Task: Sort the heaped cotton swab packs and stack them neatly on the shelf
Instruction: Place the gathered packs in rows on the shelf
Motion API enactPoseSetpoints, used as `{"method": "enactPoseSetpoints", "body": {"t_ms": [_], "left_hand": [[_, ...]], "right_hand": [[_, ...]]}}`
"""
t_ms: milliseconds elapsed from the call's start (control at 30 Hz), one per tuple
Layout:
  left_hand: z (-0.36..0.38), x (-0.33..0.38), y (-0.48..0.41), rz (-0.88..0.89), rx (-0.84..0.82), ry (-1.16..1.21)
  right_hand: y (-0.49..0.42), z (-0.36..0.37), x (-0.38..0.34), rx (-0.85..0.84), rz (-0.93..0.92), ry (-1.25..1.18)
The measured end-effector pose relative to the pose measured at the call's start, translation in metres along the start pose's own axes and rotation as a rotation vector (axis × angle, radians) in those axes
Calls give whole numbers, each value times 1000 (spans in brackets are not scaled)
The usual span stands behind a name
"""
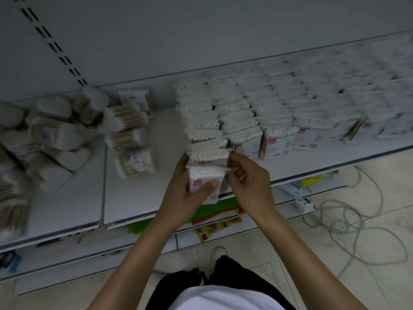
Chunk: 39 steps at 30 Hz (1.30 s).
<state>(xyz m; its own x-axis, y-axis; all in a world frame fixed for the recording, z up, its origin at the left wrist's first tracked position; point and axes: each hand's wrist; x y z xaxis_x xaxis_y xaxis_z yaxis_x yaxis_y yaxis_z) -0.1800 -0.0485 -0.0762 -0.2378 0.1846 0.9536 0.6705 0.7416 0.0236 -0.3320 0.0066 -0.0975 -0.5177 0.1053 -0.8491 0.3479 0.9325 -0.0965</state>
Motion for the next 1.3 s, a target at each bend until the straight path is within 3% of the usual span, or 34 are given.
{"method": "enactPoseSetpoints", "body": {"t_ms": [200, 400, 533, 600, 700, 833, 1000, 1133, 1300], "left_hand": [[7, -1, 1, 12, 76, -14], [10, -2, 23, 61, 365, -15], [15, 10, 19, 127, 403, 0], [21, 15, 12, 143, 391, 30], [29, 17, 3, 172, 345, 55], [26, 7, -3, 203, 303, -19], [20, -6, 0, 256, 364, -167], [24, -14, 2, 155, 464, -196], [31, -20, -7, -24, 453, -145]], "right_hand": [[-1, -5, -6, 41, 28, -68], [2, -9, -11, 81, 62, -122], [12, -16, -22, 137, 50, -270], [21, -23, -27, 68, 37, -415], [31, -24, -28, -111, -9, -423], [23, -14, -18, -119, 114, -384], [13, -12, -17, -185, 120, -537], [14, -32, -11, -28, 135, -585], [16, -55, 20, 133, 173, -279]]}}
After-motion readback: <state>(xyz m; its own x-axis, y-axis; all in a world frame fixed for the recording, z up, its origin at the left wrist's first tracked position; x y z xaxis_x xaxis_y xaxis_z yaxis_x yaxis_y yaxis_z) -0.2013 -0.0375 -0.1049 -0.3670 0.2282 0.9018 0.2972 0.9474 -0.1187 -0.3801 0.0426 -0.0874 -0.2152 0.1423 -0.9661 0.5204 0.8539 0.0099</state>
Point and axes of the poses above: each hand's wrist, its own y-axis away from the middle knuckle, its own z-axis out of the palm, x = y × z, and after that the axes turned 7 degrees about -x, right-handed
